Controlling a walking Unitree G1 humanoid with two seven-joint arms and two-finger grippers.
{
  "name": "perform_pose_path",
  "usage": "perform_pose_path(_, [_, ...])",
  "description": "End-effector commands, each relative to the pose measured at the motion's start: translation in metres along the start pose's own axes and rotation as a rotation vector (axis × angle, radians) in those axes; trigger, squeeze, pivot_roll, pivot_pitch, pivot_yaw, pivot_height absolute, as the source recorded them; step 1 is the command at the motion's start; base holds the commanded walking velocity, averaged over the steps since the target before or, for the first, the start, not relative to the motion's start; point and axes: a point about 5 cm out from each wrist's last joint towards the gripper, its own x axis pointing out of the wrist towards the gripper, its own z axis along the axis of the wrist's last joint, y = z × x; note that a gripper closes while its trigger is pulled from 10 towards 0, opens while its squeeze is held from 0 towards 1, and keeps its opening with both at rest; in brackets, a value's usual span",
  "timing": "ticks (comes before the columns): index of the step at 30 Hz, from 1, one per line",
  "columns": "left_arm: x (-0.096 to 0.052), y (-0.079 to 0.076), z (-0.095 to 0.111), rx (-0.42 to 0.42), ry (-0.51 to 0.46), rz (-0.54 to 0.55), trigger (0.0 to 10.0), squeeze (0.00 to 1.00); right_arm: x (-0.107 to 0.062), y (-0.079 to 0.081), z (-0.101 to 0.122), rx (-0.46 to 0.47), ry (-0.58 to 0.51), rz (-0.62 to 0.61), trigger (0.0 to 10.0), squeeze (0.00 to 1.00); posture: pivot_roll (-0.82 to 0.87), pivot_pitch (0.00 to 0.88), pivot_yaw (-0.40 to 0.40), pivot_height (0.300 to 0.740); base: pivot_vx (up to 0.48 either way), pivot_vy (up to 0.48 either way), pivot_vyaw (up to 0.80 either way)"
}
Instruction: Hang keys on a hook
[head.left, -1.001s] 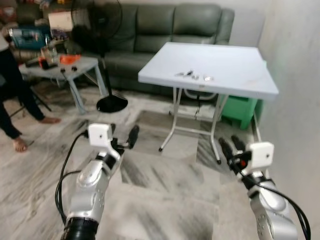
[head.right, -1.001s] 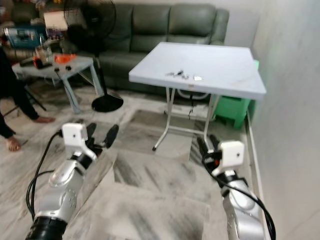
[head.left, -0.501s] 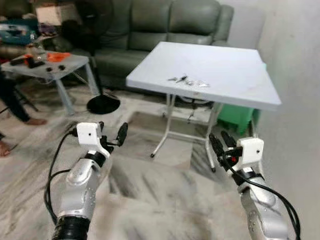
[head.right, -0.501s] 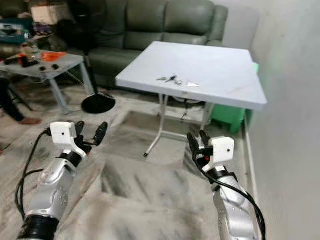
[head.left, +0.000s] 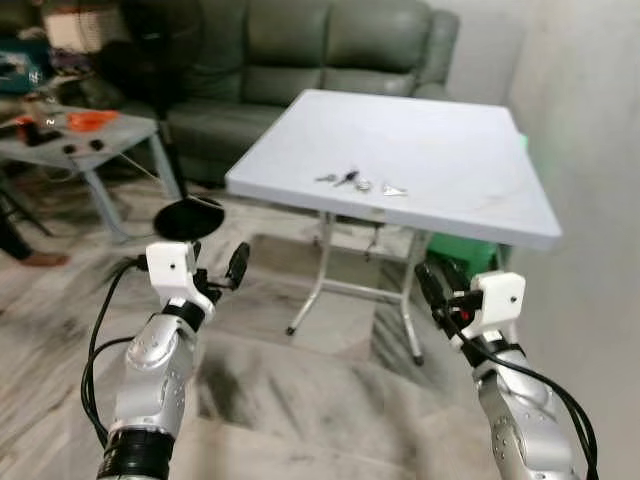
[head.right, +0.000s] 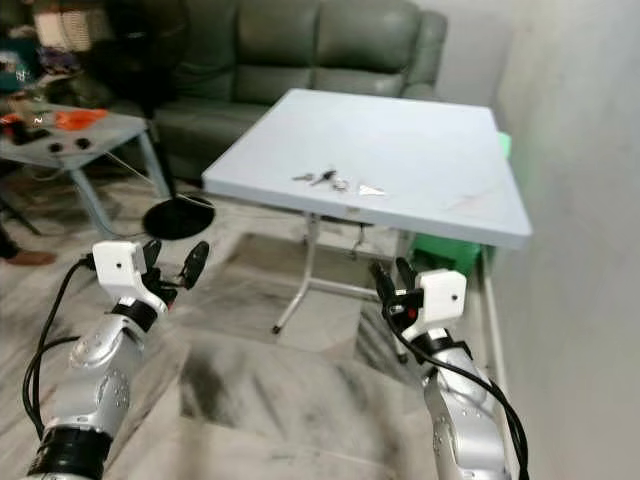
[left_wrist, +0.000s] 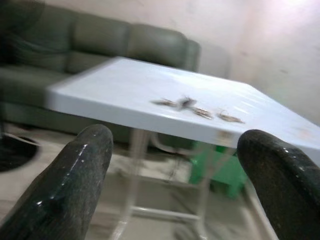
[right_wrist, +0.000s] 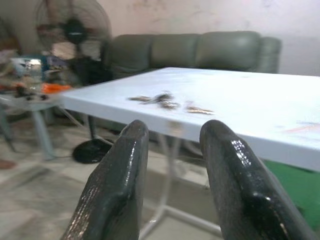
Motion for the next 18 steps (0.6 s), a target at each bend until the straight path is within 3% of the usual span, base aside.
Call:
perform_pose_path(1, [0.0009, 0.0046, 0.0047, 0.018, -0.009, 0.006, 10.0, 0.0, 0.0025, 0.0011, 0.002, 0.001, -0.012, 0.003, 10.0, 0.0, -0.03, 0.0, -0.018, 0.74, 0.428, 0.0, 0.0])
perform_pose_path(18, [0.002, 0.0044, 0.0041, 0.019, -0.008, 0.005, 10.0, 0.0, 0.0037, 0.0005, 0.0024, -0.003, -0.015, 0.007, 10.0, 0.0, -0.03, 0.0, -0.02, 0.74, 0.425, 0.0, 0.0])
